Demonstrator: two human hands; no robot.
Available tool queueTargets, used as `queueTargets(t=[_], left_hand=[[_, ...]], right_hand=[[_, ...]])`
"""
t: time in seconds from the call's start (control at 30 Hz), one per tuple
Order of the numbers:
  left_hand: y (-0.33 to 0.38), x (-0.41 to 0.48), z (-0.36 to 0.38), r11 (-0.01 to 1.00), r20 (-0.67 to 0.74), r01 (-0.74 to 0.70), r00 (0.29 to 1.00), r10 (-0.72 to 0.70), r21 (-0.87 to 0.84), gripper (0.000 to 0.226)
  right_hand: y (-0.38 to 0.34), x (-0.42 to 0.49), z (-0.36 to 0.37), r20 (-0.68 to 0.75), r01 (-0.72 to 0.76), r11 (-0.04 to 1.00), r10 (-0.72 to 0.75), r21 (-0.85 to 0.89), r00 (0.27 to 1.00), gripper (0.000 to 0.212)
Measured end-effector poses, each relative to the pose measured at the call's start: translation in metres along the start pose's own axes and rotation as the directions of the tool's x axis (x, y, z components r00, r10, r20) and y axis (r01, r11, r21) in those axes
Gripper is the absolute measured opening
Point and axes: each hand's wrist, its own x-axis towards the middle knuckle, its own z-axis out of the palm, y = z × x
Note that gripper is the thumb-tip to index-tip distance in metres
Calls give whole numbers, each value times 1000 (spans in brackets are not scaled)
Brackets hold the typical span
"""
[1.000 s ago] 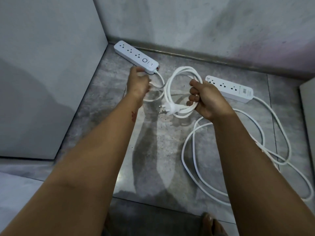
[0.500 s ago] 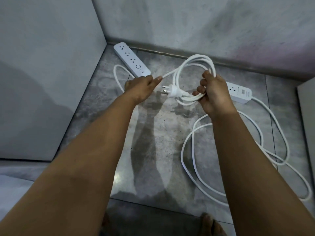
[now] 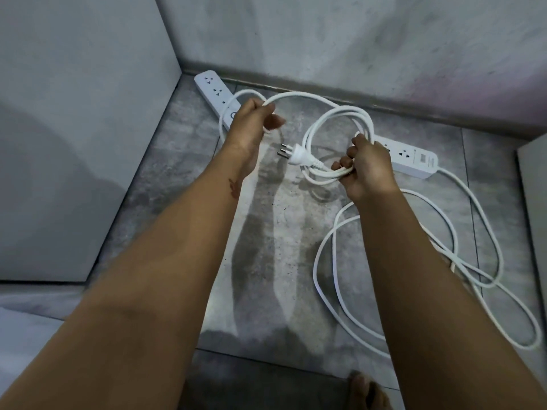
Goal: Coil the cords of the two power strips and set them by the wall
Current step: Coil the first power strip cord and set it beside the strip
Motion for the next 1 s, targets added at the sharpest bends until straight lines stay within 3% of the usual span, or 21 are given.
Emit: queueTargets(t=[0.13, 0.23, 0.33, 0.4, 0.5, 0.57, 0.6, 0.67, 0.83, 0.93, 1.0], left_hand=[[5, -10, 5, 960, 125, 107, 989, -77, -258, 31], [-1, -10, 3, 909, 178, 154, 980, -90, -388, 55], [-8, -9, 3, 880, 243, 166, 968, -60, -444, 92], [-7, -15, 8, 881, 298, 190, 953, -58, -434, 96], [-7, -22, 13, 908, 271, 180, 959, -78, -378, 59], [-10, -23, 10, 915, 211, 139, 976, -61, -378, 17], [-10, -22, 6, 907, 191, 142, 979, -70, -396, 6], [-8, -20, 1, 873, 159, 164, 982, -101, -458, 9], [-8, -13, -6, 837, 176, 190, 978, -114, -513, 11], [-10, -12, -10, 851, 209, 201, 972, -110, -486, 8], [-9, -13, -12, 874, 194, 189, 975, -112, -448, 6]], right_hand=[[8, 2, 3, 9, -114, 966, 115, 231, 993, 19], [8, 1, 14, 39, -181, 888, 182, 423, 982, 29], [7, -2, 33, 51, -196, 794, 204, 575, 978, 35], [9, -4, 47, 41, -193, 773, 213, 604, 976, 35], [13, -10, 60, -17, -205, 878, 235, 433, 972, 32], [18, -12, 60, -57, -215, 972, 220, 95, 974, 31], [21, -12, 58, -56, -205, 976, 201, -76, 978, 28], [27, -11, 53, -23, -189, 941, 190, -280, 981, 18], [31, -7, 43, 48, -213, 920, 242, -330, 969, 9], [29, -3, 41, 117, -229, 939, 265, -256, 957, 27], [28, -2, 41, 162, -223, 948, 262, -227, 951, 24]])
